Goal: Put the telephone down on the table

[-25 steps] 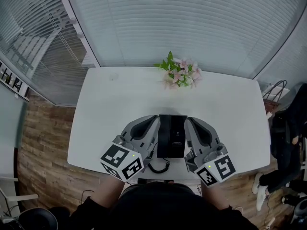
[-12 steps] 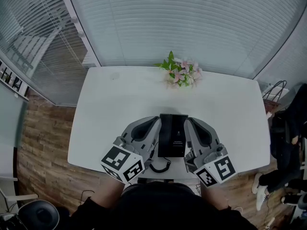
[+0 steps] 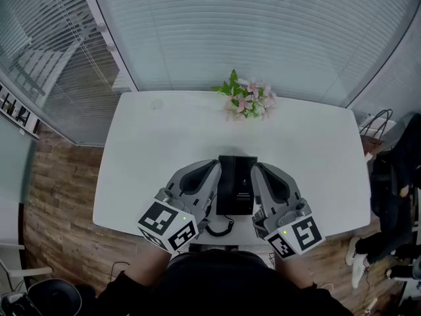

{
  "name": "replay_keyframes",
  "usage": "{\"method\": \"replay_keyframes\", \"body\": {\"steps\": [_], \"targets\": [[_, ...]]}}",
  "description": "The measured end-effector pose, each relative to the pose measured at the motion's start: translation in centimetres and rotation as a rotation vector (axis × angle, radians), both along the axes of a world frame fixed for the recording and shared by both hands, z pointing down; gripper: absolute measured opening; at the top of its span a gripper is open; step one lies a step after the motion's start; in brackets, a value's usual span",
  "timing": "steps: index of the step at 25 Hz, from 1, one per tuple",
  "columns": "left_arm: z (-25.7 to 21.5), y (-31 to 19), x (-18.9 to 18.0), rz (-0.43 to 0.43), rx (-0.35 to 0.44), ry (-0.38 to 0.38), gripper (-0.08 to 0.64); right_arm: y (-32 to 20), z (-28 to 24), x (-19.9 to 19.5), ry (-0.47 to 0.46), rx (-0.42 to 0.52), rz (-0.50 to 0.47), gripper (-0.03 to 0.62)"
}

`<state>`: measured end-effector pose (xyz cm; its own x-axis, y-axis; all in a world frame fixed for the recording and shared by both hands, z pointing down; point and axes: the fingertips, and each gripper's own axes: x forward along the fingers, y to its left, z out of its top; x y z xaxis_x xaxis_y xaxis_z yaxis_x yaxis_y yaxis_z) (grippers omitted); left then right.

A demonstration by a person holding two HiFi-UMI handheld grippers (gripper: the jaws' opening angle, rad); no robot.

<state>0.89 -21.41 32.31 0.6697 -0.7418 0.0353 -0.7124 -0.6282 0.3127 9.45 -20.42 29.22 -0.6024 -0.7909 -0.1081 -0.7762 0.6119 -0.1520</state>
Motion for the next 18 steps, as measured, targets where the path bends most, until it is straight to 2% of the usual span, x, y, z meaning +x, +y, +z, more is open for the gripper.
{"method": "replay_keyframes", "body": {"steps": [18], "targets": [[-0.41,0.35,0.05,-0.015,0.013,-0.013,0.012,0.49,-0.39,0.6,-0.006,0.008,0.018,0.003]]}}
